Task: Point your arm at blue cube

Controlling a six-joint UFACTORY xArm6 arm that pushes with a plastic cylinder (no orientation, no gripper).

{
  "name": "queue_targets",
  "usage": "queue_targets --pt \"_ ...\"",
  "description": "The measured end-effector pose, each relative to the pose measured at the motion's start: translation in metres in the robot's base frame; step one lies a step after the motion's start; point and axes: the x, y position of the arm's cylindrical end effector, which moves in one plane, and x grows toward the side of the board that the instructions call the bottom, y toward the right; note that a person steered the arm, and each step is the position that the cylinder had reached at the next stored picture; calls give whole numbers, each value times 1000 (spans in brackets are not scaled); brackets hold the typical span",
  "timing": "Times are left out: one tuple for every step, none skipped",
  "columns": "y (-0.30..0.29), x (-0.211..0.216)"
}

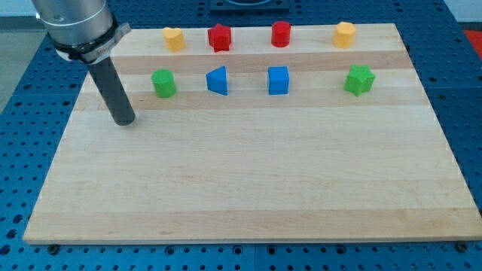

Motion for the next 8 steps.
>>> queue_targets --pt "1 1" --pt "-15 1" --pt "-13 1" --pt "-10 1" --pt "25 5" --pt "71 35" --pt "106 47" --pt "123 48"
